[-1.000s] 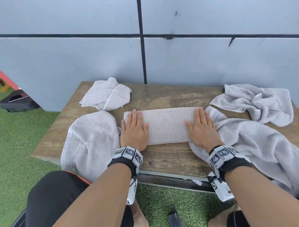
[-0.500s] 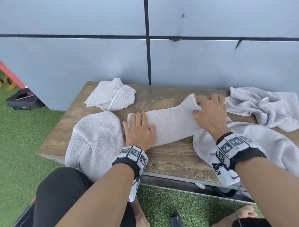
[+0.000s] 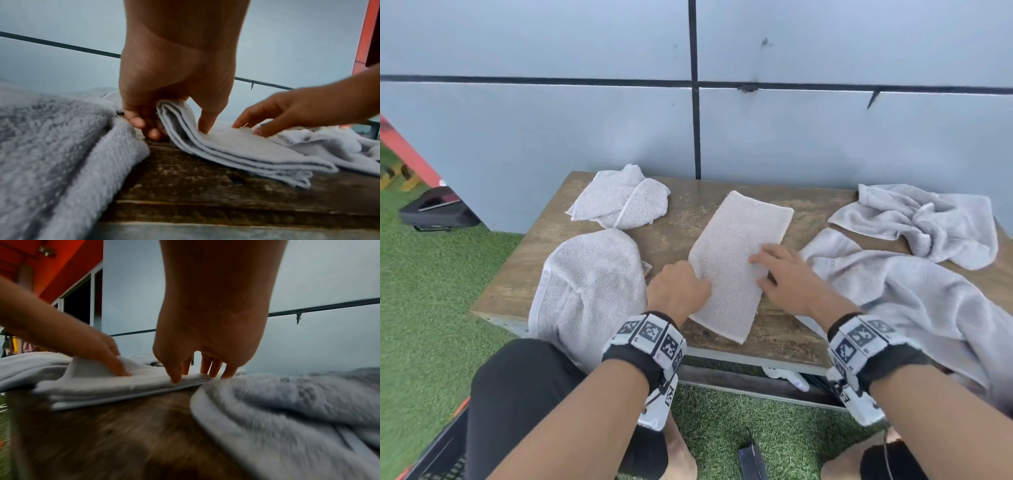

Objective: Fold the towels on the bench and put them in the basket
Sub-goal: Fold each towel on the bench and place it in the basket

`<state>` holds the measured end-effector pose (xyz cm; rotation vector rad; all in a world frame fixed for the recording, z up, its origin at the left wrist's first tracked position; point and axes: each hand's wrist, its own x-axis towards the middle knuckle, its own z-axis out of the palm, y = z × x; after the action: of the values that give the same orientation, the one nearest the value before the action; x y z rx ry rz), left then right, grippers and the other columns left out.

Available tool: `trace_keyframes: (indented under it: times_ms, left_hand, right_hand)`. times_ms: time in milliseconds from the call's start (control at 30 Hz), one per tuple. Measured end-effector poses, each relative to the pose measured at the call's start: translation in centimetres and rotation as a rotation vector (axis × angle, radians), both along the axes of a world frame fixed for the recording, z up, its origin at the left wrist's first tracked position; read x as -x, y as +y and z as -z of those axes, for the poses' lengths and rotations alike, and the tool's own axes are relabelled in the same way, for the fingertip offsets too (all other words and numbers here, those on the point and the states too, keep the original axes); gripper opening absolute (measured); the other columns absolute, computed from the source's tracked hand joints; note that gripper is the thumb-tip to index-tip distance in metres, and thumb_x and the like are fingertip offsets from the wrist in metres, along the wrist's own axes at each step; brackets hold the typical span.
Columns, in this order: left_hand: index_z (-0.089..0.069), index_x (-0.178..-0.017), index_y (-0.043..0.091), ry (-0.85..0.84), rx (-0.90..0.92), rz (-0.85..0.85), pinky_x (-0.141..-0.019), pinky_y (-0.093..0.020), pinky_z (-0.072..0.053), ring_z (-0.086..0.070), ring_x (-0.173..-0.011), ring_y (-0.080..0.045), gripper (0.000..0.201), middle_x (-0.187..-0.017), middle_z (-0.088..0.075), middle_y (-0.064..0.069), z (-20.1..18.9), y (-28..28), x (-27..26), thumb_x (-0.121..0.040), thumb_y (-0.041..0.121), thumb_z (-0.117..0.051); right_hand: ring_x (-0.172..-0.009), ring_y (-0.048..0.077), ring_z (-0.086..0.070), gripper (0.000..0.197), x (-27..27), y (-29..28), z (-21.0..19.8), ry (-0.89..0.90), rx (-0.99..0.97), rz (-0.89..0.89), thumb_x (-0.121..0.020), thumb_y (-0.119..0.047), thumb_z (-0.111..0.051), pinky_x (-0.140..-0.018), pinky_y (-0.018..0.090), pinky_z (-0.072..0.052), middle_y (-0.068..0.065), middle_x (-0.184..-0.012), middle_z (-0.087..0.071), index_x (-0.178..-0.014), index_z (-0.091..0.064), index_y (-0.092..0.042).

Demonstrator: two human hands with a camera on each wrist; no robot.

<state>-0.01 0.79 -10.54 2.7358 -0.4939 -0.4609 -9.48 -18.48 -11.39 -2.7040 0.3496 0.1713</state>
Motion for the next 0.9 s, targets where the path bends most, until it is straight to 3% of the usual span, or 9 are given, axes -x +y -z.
trace_keyframes:
  times_ms: [200,367,433,533,600,667,733,800,900]
  left_hand:
    - [-0.048,-0.119,0.01,0.235,0.278,-0.081,-0.086,-0.047,-0.058,-0.063,-0.099,-0.027,0.036,-0.113,-0.061,-0.007,-0.6,1.1,1.1,-0.091,0.031,-0.057]
    - [-0.031,-0.131,0.023,0.423,0.686,-0.203,-0.058,-0.033,-0.06,-0.074,-0.07,-0.029,0.044,-0.107,-0.063,-0.009,-1.5,2.1,2.7,-0.096,0.005,-0.05]
    - [-0.043,-0.128,0.023,0.494,0.781,-0.201,-0.059,-0.034,-0.061,-0.075,-0.068,-0.032,0.038,-0.111,-0.065,-0.015,-1.7,2.1,3.2,-0.097,0.0,-0.046]
    - [-0.067,-0.108,0.008,0.638,0.882,-0.258,-0.065,-0.034,-0.061,-0.075,-0.075,-0.036,0.025,-0.118,-0.066,-0.026,-2.4,2.0,4.1,-0.097,-0.003,-0.047]
    - [-0.067,-0.107,0.004,0.715,0.93,-0.29,-0.06,-0.03,-0.061,-0.073,-0.076,-0.038,0.035,-0.123,-0.062,-0.031,-2.8,1.8,4.4,-0.091,-0.012,-0.04]
    - [-0.063,-0.114,0.003,0.745,0.913,-0.26,-0.057,-0.027,-0.058,-0.073,-0.08,-0.038,0.049,-0.126,-0.059,-0.03,-2.9,1.8,4.5,-0.083,-0.02,-0.034]
    - [-0.061,-0.124,0.009,0.686,0.814,-0.103,-0.062,-0.027,-0.055,-0.076,-0.085,-0.029,0.055,-0.123,-0.062,-0.017,-2.6,2.5,4.5,-0.083,-0.022,-0.041]
    - [-0.06,-0.127,0.018,0.515,0.639,0.09,-0.065,-0.025,-0.054,-0.073,-0.081,-0.014,0.055,-0.109,-0.069,-0.004,-2.2,3.3,4.4,-0.084,-0.016,-0.061]
    - [-0.068,-0.117,0.023,0.269,0.56,0.212,-0.062,-0.025,-0.052,-0.065,-0.072,-0.016,0.04,-0.092,-0.072,0.001,-1.4,3.8,4.1,-0.085,0.0,-0.074]
  right_hand:
    - [-0.154,0.023,-0.004,0.062,3.3,2.4,1.1,-0.014,-0.003,-0.085,-0.095,-0.004,-0.047,-0.125,0.043,-0.013,0.003,-0.167,-0.01,-0.152,-0.034,-0.025]
    - [-0.155,0.017,0.002,0.074,5.0,3.7,1.3,-0.03,0.011,-0.133,-0.09,-0.019,-0.057,-0.126,0.043,-0.009,-0.001,-0.168,-0.006,-0.156,-0.026,-0.028]
    - [-0.154,0.015,0.003,0.083,5.5,4.3,1.5,-0.043,0.024,-0.162,-0.088,-0.033,-0.063,-0.126,0.044,-0.008,-0.004,-0.168,-0.004,-0.158,-0.019,-0.03]
    - [-0.154,0.013,-0.001,0.102,5.9,5.0,1.7,-0.038,0.025,-0.164,-0.079,-0.051,-0.073,-0.125,0.044,-0.007,-0.01,-0.167,-0.005,-0.159,-0.012,-0.031]
    - [-0.151,0.016,-0.016,0.091,6.1,5.2,2.0,-0.113,-0.002,-0.132,-0.083,-0.048,-0.072,-0.124,0.045,-0.016,-0.008,-0.164,-0.021,-0.157,-0.023,-0.028]
    - [-0.132,0.017,-0.045,0.055,6.5,4.9,2.1,-0.288,-0.091,-0.073,-0.092,-0.029,-0.066,-0.113,0.042,-0.037,-0.004,-0.144,-0.052,-0.144,-0.049,-0.023]
    - [-0.088,0.01,-0.062,0.028,7.0,4.6,1.5,-0.406,-0.244,0.011,-0.097,-0.013,-0.059,-0.08,0.031,-0.05,-0.004,-0.102,-0.069,-0.123,-0.065,-0.02]
    - [-0.056,0.006,-0.055,0.019,7.5,4.2,0.5,-0.451,-0.36,0.075,-0.098,-0.011,-0.057,-0.056,0.022,-0.044,-0.004,-0.074,-0.066,-0.109,-0.067,-0.022]
    - [-0.048,0.01,-0.048,0.01,8.0,3.6,-0.8,-0.487,-0.475,0.104,-0.099,-0.019,-0.06,-0.048,0.024,-0.041,0.003,-0.067,-0.063,-0.1,-0.067,-0.025]
